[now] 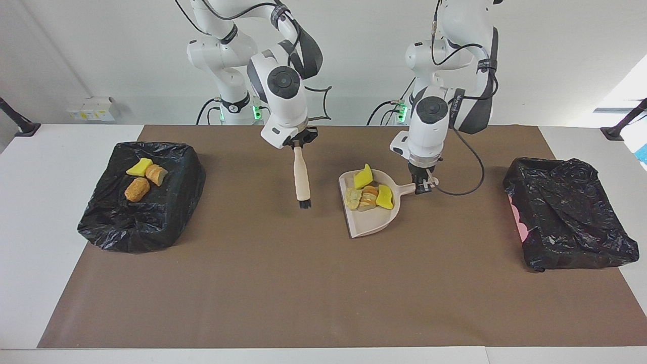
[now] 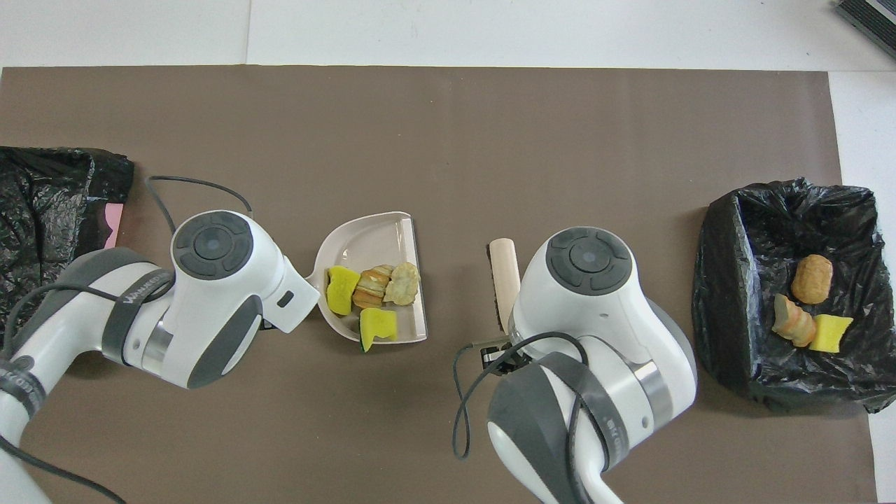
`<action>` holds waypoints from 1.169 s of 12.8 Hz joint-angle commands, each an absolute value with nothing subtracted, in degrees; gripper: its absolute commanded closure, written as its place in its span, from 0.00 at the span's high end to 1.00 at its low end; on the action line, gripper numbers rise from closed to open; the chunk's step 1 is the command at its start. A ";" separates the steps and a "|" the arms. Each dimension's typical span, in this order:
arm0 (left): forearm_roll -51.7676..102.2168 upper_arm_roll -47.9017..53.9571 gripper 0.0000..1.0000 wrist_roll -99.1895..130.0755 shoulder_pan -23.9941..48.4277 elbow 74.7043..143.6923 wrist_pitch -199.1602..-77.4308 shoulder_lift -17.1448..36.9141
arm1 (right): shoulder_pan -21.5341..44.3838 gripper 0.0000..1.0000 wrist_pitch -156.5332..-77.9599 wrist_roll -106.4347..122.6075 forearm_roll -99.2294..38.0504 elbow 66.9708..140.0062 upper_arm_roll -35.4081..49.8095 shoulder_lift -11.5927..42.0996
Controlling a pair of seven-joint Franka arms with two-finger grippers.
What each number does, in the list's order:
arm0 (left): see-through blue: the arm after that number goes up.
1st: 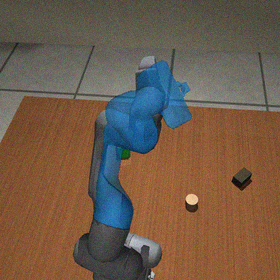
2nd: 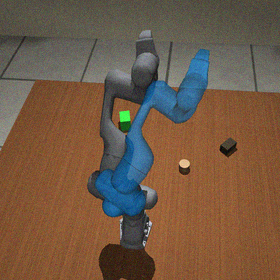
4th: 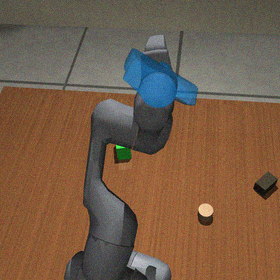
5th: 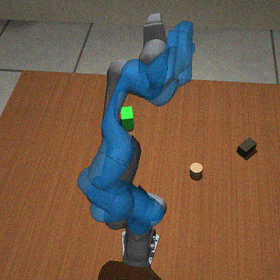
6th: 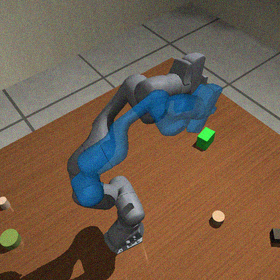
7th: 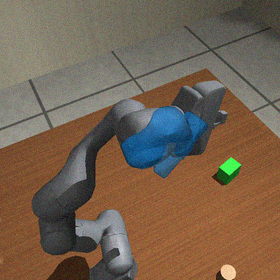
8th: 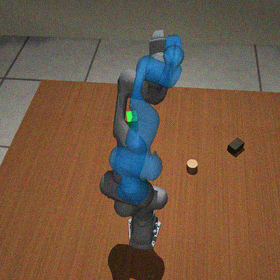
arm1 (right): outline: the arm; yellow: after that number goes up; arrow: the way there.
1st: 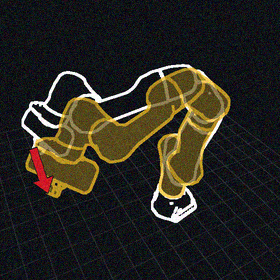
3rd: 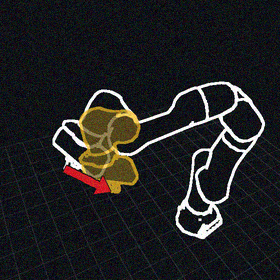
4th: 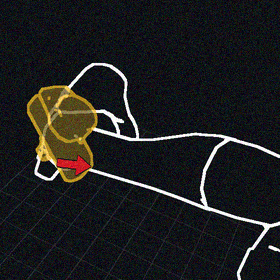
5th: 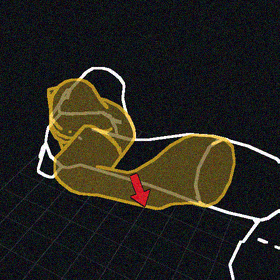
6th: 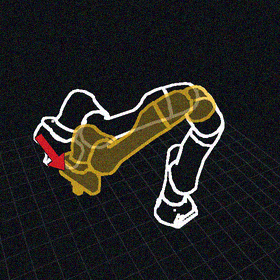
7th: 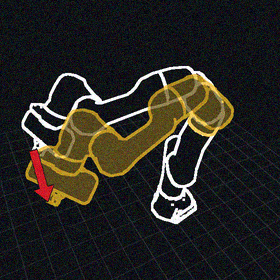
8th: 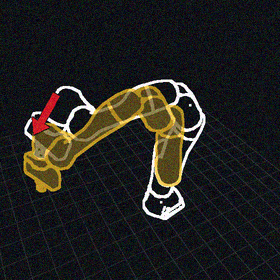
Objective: Sweep and dump trash in bin
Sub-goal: 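Carry the loaded dustpan with the left gripper over the black bag, then tip the dustpan into the bag with the left gripper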
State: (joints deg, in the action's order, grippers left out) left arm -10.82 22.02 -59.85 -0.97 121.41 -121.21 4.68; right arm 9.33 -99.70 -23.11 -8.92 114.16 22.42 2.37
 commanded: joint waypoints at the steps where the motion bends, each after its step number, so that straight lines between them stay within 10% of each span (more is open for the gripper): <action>1: -7.04 15.84 0.00 -67.56 0.70 120.59 -121.11 1.24 | 12.03 0.00 -100.63 -29.24 -8.61 117.42 22.85 -1.58; 15: 4.39 -28.37 0.00 -102.72 1.06 100.03 -114.08 4.74 | 33.66 0.00 -111.79 -52.02 -8.00 105.73 22.76 18.89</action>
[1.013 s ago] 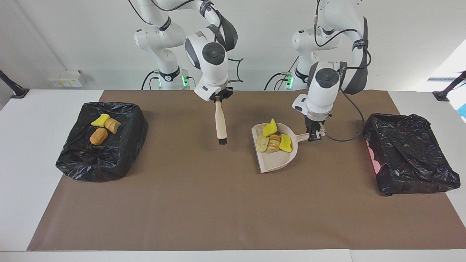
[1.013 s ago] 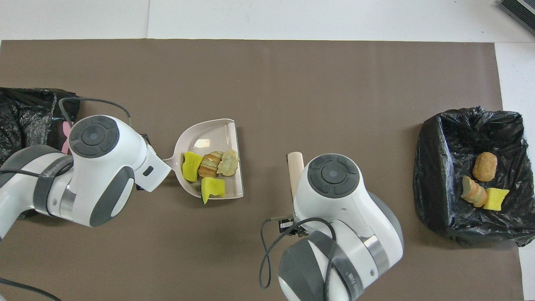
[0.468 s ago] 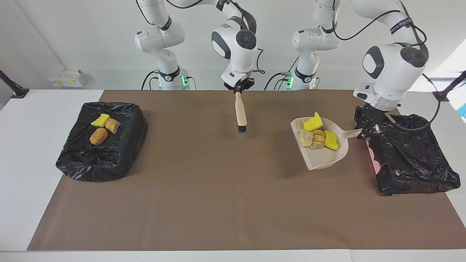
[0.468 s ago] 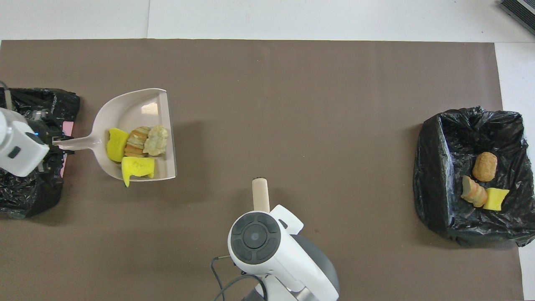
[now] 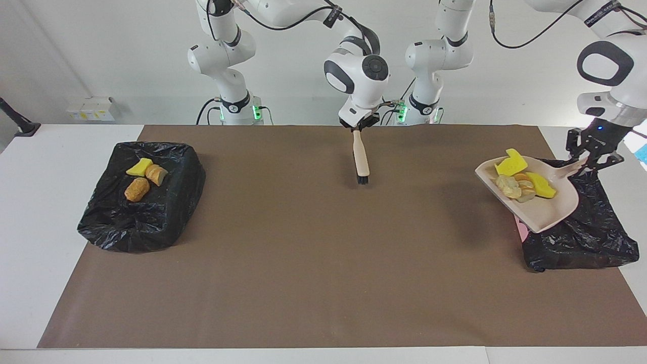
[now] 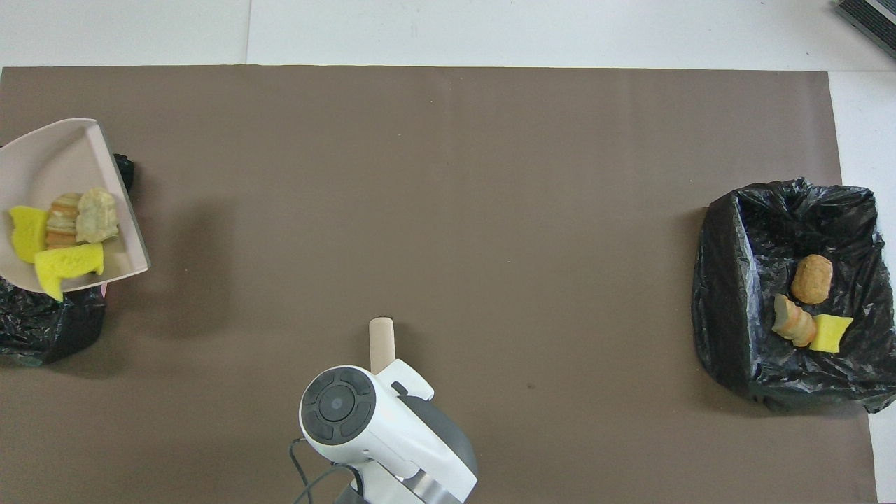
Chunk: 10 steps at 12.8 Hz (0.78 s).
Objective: Sweep and dump trash in bin
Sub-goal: 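Tip the dustpan into the bag with the left gripper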
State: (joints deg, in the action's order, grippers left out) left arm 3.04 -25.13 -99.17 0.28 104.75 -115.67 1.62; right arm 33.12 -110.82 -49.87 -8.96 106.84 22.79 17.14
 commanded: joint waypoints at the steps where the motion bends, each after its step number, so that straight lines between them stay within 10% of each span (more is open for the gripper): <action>1: 3.61 -29.43 0.00 -103.61 0.79 98.98 -115.30 6.14 | 33.66 0.00 -112.58 -52.81 -8.00 106.08 22.76 18.98; 2: 2.04 -31.18 0.00 -104.49 0.88 96.53 -115.57 7.63 | 33.66 0.00 -113.28 -52.82 -7.91 106.61 22.68 18.90; 3: 0.89 -31.55 0.00 -105.02 0.79 94.15 -115.58 9.30 | 33.66 0.74 -113.03 -53.17 -7.82 106.44 22.68 18.90; 4: -1.56 -32.77 0.00 -105.73 0.79 92.30 -116.01 10.80 | 33.66 1.00 -113.03 -53.61 -7.82 106.00 22.68 18.81; 10: -20.80 -33.84 0.00 -106.44 0.35 91.49 -126.99 13.53 | 32.52 1.00 -107.33 -52.65 -2.74 100.83 22.32 16.70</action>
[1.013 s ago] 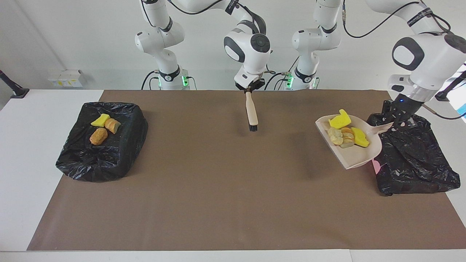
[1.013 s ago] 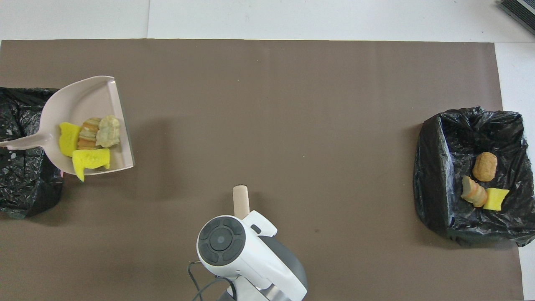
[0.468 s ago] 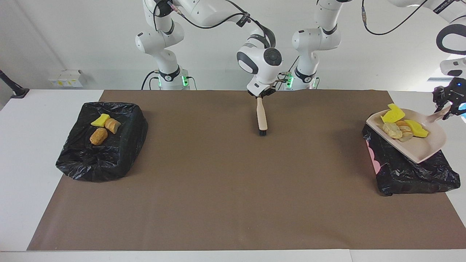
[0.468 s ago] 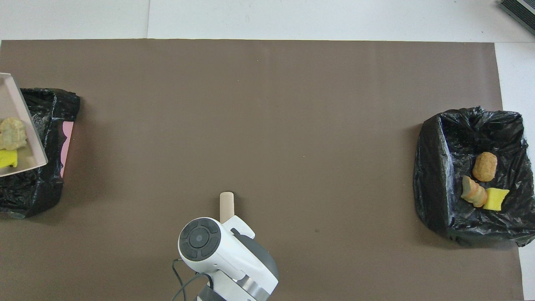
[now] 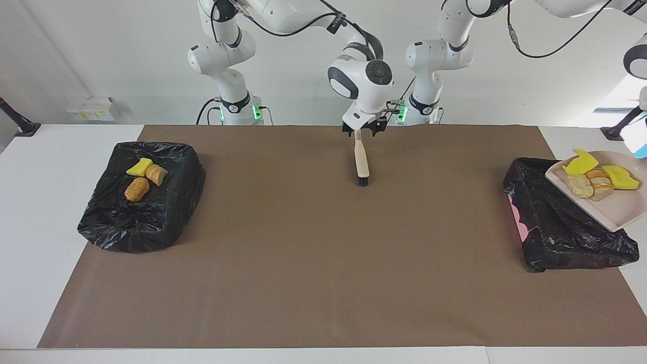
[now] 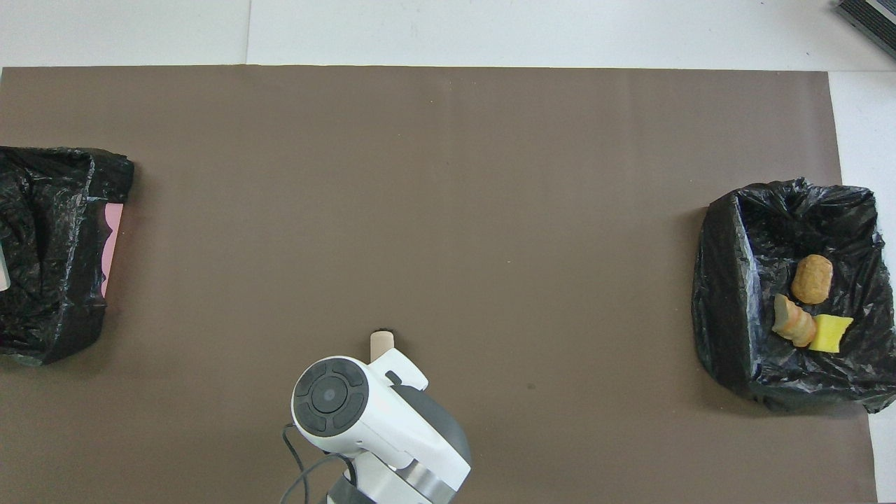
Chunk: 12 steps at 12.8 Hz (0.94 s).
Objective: Sweep and dump trash in bin
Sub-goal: 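Tip the dustpan into the bag with the left gripper, then lay the brush on the mat and withdraw the right gripper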
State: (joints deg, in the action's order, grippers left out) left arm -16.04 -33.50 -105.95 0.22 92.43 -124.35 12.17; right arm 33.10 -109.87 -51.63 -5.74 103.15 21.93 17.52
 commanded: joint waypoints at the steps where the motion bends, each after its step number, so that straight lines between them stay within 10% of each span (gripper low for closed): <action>1: -23.27 -33.84 0.00 -106.26 0.44 92.36 -127.87 13.97 | 31.56 1.00 -105.57 -52.04 -2.38 99.07 22.41 16.53; 12: -47.71 -32.52 0.00 -97.58 4.57 91.32 -122.01 12.57 | 14.79 1.00 -85.87 -28.87 0.53 81.56 22.32 14.07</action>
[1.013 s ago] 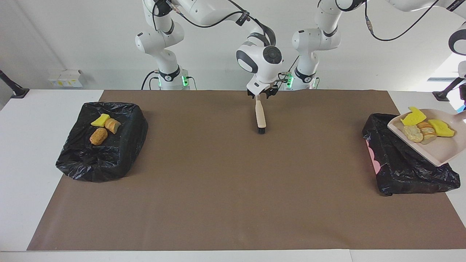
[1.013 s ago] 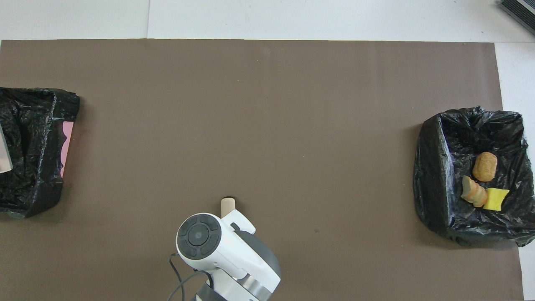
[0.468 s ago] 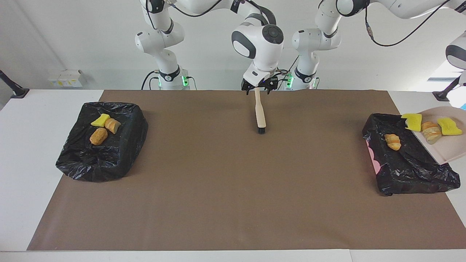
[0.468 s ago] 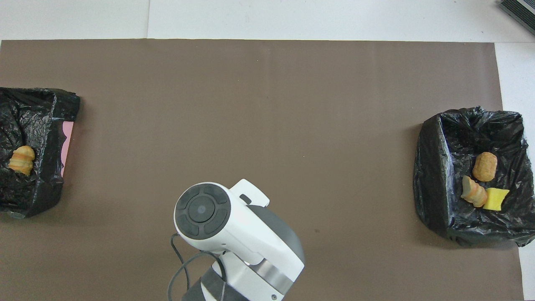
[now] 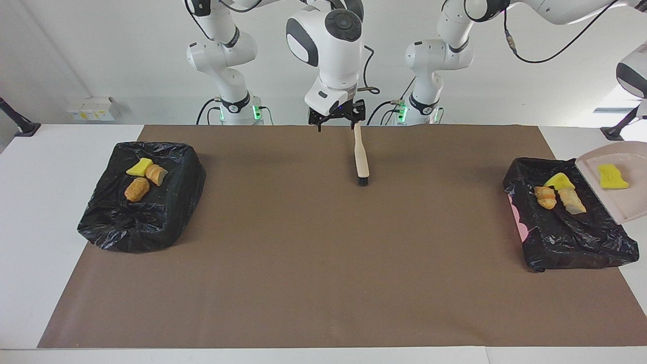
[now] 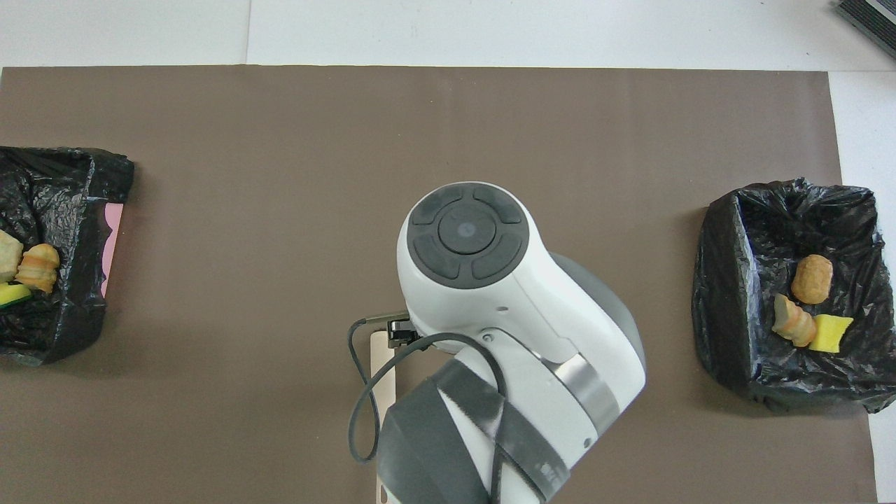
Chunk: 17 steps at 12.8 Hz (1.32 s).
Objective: Sweep and dump trash in bin
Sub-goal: 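Lay the brush on the mat and withdraw the right gripper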
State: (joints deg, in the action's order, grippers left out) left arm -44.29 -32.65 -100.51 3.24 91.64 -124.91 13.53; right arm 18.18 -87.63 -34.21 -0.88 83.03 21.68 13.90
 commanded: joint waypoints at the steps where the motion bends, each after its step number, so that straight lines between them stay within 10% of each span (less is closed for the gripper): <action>1: -49.03 -31.74 0.00 -95.99 4.66 91.32 -120.34 12.39 | 12.24 1.00 -85.52 -24.74 0.53 81.04 22.24 12.84; 12: -60.47 -22.59 0.00 -85.54 4.57 95.08 -111.72 3.62 | -5.44 1.00 -81.56 -7.92 3.16 80.95 21.97 8.09; 17: -35.91 -18.99 0.00 -77.98 4.57 98.26 -105.21 1.50 | 0.61 1.00 -82.18 -2.74 2.72 80.86 6.88 7.65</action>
